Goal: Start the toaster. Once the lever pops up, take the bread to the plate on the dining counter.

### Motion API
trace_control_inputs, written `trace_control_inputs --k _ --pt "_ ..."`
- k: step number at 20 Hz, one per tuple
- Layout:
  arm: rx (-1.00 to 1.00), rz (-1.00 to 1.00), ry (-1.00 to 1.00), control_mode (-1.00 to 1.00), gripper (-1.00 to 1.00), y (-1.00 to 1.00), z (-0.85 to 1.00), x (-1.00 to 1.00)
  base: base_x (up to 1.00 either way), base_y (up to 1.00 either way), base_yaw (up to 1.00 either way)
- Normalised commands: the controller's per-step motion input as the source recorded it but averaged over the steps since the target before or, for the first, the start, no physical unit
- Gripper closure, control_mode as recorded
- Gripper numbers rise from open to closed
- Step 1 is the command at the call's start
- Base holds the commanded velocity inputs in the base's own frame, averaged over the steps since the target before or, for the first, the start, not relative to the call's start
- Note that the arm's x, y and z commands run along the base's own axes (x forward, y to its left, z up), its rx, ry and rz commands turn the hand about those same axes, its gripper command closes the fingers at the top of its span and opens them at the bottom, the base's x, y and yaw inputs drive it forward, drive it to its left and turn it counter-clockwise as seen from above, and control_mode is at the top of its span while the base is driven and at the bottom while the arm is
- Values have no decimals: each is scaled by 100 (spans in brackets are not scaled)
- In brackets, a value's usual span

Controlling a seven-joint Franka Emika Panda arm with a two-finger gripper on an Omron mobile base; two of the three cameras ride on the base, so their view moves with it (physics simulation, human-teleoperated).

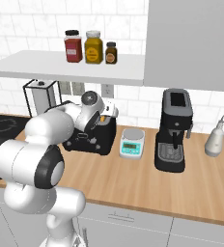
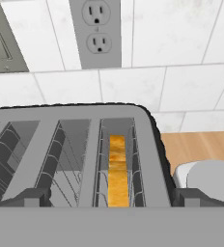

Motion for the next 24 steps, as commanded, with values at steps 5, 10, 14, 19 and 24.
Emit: trace_control_inputs --k 5,10,14,19,24 --pt "0 0 0 -100 -100 0 0 0 0 0 0" --pt "0 0 0 -100 -100 0 0 0 0 0 0" --pt "0 0 0 -100 -100 0 0 0 0 0 0" --pt "0 0 0 -100 -100 0 0 0 0 0 0" --pt "0 0 0 -100 -100 0 0 0 0 0 0"
